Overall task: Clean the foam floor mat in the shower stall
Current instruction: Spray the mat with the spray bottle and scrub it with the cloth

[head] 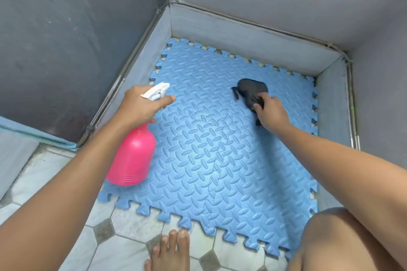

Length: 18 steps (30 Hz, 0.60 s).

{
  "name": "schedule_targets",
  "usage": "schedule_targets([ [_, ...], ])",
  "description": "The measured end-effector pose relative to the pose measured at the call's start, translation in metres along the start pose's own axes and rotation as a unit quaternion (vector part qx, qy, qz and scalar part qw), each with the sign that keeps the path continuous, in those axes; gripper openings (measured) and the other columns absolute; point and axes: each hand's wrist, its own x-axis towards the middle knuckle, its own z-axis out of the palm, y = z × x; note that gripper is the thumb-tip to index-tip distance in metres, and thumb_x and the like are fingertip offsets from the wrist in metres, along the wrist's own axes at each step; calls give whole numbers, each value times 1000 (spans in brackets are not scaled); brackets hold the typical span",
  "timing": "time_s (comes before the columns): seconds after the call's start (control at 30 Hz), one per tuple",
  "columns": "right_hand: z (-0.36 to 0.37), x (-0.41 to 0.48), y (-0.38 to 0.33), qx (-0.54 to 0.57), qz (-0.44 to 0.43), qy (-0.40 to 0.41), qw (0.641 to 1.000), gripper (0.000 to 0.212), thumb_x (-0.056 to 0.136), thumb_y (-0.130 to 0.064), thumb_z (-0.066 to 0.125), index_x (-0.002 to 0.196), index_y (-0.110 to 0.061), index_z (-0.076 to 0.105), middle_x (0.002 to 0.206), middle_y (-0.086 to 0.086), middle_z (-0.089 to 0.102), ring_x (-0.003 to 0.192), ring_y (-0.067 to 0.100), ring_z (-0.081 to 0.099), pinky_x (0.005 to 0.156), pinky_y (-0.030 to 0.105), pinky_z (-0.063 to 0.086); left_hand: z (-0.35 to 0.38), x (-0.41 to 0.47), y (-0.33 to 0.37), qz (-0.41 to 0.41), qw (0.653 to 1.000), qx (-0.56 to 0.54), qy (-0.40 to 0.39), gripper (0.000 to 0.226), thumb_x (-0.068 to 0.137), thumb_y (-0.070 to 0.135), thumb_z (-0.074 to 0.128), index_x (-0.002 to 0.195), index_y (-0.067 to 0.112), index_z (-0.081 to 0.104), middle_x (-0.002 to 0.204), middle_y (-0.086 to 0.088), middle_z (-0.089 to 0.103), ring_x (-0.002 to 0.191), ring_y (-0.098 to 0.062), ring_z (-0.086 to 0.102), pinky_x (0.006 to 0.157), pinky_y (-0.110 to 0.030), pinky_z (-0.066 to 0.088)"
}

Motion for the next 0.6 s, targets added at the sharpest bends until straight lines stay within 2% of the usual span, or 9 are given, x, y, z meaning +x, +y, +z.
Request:
schedule_targets([
  [0.1, -10, -9, 52, 18, 166, 42, 985, 44, 103, -31, 49, 142, -13, 40, 136, 24, 46, 114, 44, 53, 93, 47, 44, 10, -12, 9, 20, 999, 35, -27, 43, 79, 44, 84, 92, 5, 73, 87, -25, 67, 66, -14, 56, 56, -43, 66],
  [0.2, -17, -20, 81, 2, 188, 41, 981, 46, 102, -32, 50, 141, -11, 40, 137, 27, 45, 118, 46, 51, 98, 49, 43, 15, -22, 13, 34, 998, 43, -35, 40, 80, 39, 86, 89, 3, 70, 67, -9, 52, 62, -14, 53, 55, -45, 65],
  [0.33, -18, -24, 67, 11, 147, 11, 989, 46, 101, -31, 52, 141, -9, 42, 136, 28, 44, 117, 47, 51, 97, 48, 44, 10, -39, 17, 52, 997, 45, -31, 39, 81, 38, 87, 86, 5, 69, 66, -5, 53, 62, -15, 54, 53, -45, 64],
  [0.5, 5, -36, 5, -18, 4, -35, 999, 43, 101, -33, 52, 138, -13, 43, 131, 21, 44, 100, 48, 58, 85, 48, 49, -16, -68, 12, 44, 999, 13, -11, 24, 81, 32, 87, 85, 13, 72, 69, 2, 60, 61, -9, 57, 57, -45, 65],
  [0.6, 29, -48, -60, -12, -74, -63, 995, 41, 100, -35, 53, 136, -16, 45, 125, 17, 45, 93, 45, 60, 80, 45, 49, -34, -94, 2, 18, 999, -34, 22, 22, 84, 28, 85, 90, 10, 73, 71, -1, 63, 66, -9, 60, 59, -44, 66],
])
